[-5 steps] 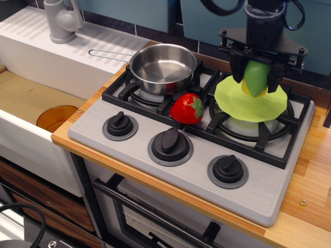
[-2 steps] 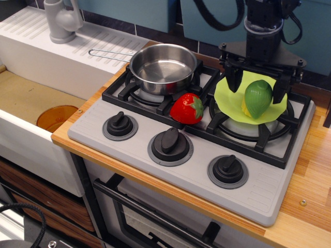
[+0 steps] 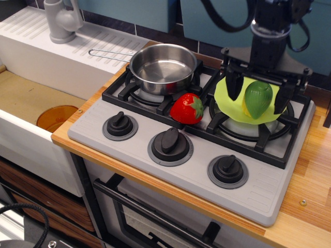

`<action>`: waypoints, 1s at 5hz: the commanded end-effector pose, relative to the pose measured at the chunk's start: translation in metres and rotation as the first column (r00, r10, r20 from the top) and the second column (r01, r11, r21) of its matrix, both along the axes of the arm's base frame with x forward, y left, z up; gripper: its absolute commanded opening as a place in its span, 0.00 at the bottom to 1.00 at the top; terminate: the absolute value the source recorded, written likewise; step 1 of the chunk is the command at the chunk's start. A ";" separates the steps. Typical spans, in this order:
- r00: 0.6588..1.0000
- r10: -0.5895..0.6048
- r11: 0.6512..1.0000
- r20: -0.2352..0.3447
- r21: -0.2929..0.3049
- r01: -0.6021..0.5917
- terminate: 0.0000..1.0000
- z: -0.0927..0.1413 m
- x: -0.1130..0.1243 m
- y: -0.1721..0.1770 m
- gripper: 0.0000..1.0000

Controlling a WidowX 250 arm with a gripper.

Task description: Put corncob on plate and strawberry in pot or pan on stove

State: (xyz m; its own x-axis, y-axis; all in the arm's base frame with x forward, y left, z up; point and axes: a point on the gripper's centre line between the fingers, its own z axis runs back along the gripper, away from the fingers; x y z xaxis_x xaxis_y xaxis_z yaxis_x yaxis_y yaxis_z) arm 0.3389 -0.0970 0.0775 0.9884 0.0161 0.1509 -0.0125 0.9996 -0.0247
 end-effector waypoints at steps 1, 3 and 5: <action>1.000 0.016 1.000 0.024 0.012 -0.017 0.00 0.067 -0.006 -0.005 1.00; 0.999 -0.013 1.000 -0.030 -0.006 0.013 0.00 0.083 -0.013 -0.006 1.00; 0.999 -0.013 1.000 -0.030 -0.006 0.013 0.00 0.083 -0.013 -0.006 1.00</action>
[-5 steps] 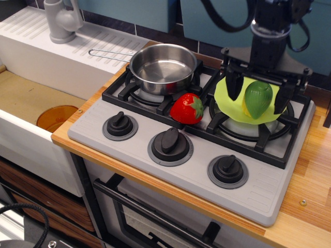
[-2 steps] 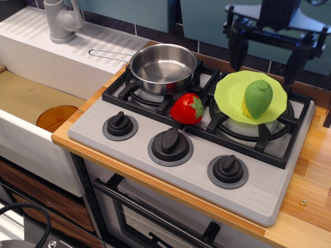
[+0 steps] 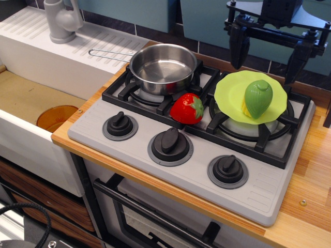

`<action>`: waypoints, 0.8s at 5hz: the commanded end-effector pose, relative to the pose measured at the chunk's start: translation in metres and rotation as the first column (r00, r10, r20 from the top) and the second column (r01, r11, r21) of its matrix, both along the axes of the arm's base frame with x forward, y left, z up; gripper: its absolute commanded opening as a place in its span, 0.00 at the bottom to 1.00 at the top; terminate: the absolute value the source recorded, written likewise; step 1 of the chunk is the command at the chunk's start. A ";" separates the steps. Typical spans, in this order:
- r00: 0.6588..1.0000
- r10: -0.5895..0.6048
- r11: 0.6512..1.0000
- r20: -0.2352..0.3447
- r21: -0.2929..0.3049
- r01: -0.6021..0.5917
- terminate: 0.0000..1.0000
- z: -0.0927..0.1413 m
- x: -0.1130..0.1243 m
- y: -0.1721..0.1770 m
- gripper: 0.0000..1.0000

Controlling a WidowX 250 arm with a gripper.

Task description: Put corncob on plate and strawberry in pot or pan on stove

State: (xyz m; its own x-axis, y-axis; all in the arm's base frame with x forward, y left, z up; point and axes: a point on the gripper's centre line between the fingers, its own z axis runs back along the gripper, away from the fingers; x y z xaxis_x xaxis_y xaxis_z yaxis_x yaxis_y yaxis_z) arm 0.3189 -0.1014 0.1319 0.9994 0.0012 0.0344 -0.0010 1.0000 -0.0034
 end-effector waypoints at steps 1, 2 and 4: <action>0.989 -0.022 1.000 0.145 0.023 0.018 0.00 0.036 0.001 0.018 1.00; 0.981 -0.033 0.998 0.192 0.057 0.023 0.00 0.037 0.005 0.032 1.00; 0.968 -0.039 0.997 0.248 0.071 0.022 0.00 0.022 0.011 0.050 1.00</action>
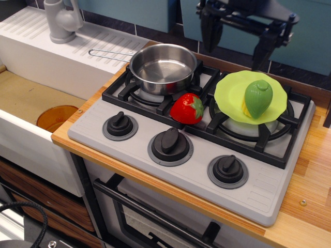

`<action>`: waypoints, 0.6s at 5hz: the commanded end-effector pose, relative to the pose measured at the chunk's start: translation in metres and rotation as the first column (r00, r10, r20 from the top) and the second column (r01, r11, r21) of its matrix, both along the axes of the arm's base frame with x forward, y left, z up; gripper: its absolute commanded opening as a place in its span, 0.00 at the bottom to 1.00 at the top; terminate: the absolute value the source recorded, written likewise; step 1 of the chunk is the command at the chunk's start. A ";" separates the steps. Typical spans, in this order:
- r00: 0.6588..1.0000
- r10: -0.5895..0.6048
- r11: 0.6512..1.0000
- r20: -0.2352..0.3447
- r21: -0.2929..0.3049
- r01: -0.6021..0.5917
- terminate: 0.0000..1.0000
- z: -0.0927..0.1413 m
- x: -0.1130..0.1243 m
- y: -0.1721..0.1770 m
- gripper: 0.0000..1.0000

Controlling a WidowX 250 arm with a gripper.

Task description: Put corncob on plate and strawberry in pot or pan on stove

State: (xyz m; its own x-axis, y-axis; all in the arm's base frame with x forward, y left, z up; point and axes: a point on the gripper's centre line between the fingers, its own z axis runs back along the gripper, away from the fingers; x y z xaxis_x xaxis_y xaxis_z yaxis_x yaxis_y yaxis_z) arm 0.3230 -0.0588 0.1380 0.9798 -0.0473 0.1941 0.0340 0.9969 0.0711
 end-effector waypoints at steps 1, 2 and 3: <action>0.993 0.013 1.000 0.121 0.014 -0.015 0.00 0.004 0.010 0.018 1.00; 0.990 0.009 1.000 0.139 0.018 -0.012 0.00 -0.003 0.009 0.026 1.00; 0.986 0.011 1.000 0.164 0.013 -0.013 0.00 -0.012 0.007 0.034 1.00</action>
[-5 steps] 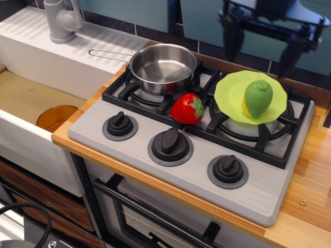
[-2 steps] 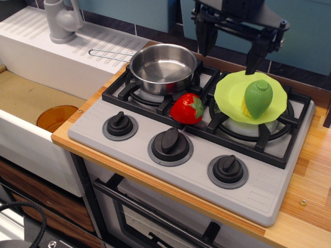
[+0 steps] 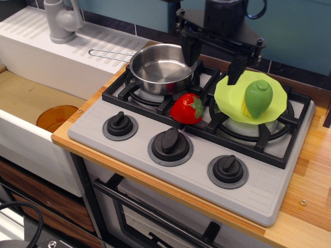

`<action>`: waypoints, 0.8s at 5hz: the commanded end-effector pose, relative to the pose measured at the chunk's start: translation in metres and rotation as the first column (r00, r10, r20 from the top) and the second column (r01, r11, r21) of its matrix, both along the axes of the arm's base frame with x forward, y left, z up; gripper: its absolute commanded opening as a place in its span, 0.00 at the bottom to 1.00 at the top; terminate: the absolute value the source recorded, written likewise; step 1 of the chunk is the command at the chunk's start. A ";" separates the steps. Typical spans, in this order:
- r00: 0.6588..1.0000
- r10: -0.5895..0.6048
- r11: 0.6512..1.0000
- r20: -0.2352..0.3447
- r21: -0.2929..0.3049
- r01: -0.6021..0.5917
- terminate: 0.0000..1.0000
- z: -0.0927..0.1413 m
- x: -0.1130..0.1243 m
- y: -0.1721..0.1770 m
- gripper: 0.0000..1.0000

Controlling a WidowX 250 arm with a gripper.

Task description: Put corncob on plate and strawberry in pot or pan on stove

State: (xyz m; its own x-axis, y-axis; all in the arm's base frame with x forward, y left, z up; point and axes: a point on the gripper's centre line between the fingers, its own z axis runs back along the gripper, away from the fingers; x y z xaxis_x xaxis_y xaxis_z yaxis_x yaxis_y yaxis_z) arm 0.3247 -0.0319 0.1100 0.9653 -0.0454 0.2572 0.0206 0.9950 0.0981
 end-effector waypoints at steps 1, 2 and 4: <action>0.994 0.010 1.000 0.104 -0.029 -0.007 0.00 0.006 0.003 0.012 1.00; 0.992 0.016 0.999 0.128 -0.042 -0.011 0.00 -0.007 -0.001 0.012 1.00; 0.987 0.032 0.998 0.157 -0.061 -0.023 0.00 -0.029 -0.005 0.011 1.00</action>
State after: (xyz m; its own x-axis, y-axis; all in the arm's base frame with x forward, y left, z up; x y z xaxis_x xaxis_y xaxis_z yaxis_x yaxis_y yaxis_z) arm 0.3111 -0.0202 0.0679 0.9286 0.0046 0.3711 -0.0208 0.9990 0.0396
